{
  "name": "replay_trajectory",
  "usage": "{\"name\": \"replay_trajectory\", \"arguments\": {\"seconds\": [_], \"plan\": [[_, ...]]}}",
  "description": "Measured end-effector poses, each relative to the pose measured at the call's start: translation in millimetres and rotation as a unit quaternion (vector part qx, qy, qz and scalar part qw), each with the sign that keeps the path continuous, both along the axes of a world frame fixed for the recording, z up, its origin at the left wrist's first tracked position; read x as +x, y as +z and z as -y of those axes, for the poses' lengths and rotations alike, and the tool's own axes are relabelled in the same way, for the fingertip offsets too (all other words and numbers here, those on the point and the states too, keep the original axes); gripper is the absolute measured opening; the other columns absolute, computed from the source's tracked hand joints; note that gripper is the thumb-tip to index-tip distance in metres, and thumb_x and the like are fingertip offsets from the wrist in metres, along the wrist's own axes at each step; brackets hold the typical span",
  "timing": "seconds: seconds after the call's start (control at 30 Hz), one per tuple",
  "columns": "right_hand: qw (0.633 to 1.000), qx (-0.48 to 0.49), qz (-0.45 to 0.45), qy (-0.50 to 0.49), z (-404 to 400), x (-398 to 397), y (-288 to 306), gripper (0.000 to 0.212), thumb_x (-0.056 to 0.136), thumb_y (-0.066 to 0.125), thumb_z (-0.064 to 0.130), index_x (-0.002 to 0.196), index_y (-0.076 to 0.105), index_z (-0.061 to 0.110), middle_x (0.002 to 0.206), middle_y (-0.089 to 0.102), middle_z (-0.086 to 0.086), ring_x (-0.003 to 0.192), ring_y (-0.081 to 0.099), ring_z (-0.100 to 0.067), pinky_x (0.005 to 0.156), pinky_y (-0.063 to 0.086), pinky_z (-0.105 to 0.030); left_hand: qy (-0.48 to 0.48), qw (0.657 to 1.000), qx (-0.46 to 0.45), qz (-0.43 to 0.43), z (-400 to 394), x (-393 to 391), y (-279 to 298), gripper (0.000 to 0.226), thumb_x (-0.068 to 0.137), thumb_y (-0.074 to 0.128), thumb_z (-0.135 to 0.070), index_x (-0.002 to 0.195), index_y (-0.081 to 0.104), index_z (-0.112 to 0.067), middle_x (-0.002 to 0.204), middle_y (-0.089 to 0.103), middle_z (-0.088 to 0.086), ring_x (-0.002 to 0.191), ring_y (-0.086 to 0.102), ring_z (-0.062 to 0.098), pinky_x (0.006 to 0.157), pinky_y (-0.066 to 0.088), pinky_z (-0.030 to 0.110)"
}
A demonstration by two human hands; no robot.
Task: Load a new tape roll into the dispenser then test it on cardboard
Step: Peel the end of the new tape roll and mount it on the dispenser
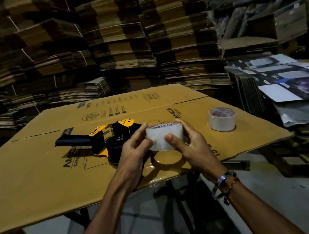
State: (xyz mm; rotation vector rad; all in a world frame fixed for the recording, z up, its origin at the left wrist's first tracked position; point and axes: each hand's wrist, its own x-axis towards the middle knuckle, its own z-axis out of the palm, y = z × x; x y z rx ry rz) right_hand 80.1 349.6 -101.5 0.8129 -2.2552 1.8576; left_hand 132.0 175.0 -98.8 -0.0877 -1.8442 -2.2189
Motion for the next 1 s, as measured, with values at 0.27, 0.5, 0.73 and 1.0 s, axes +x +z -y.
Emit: {"name": "replay_trajectory", "arguments": {"seconds": [0.27,0.5,0.73,1.0], "plan": [[0.997,-0.056,0.045,0.009,-7,-3,-4,0.101,0.07,0.07,0.076,0.151,0.039,0.025,0.138,0.058,0.002,0.124,0.06,-0.015,0.1,0.055,-0.045,-0.035,0.999,-0.003,0.017,1,-2,2,0.077,0.08,0.079,-0.023,0.149,0.046,-0.012,0.137,0.06,0.005,0.125,0.062,0.02,0.097,0.055,0.029],[0.996,-0.072,0.051,0.017,-6,-7,-6,0.096,0.068,0.069,0.077,0.147,0.041,0.03,0.133,0.061,0.001,0.117,0.065,-0.017,0.096,0.057,-0.048,-0.038,0.998,-0.051,0.015,-1,-3,-1,0.049,0.086,0.071,-0.027,0.132,0.061,-0.014,0.123,0.074,0.0,0.116,0.069,0.016,0.091,0.057,0.026],[0.991,-0.093,0.085,0.04,-6,-10,-5,0.073,0.085,0.06,0.05,0.149,0.039,0.024,0.132,0.059,-0.002,0.114,0.067,-0.021,0.096,0.058,-0.038,-0.01,0.993,-0.114,0.029,-4,-5,-3,0.073,0.08,0.072,-0.058,0.14,0.057,-0.02,0.131,0.068,0.005,0.119,0.067,0.021,0.105,0.052,0.045],[0.992,-0.071,0.086,0.059,-6,-12,-8,0.061,0.088,0.055,0.033,0.146,0.045,0.017,0.136,0.06,-0.005,0.121,0.063,-0.019,0.101,0.055,-0.039,0.042,0.995,-0.087,0.039,-7,-4,-2,0.055,0.087,0.057,-0.054,0.131,0.065,-0.021,0.12,0.072,0.01,0.108,0.072,0.025,0.093,0.055,0.041]]}}
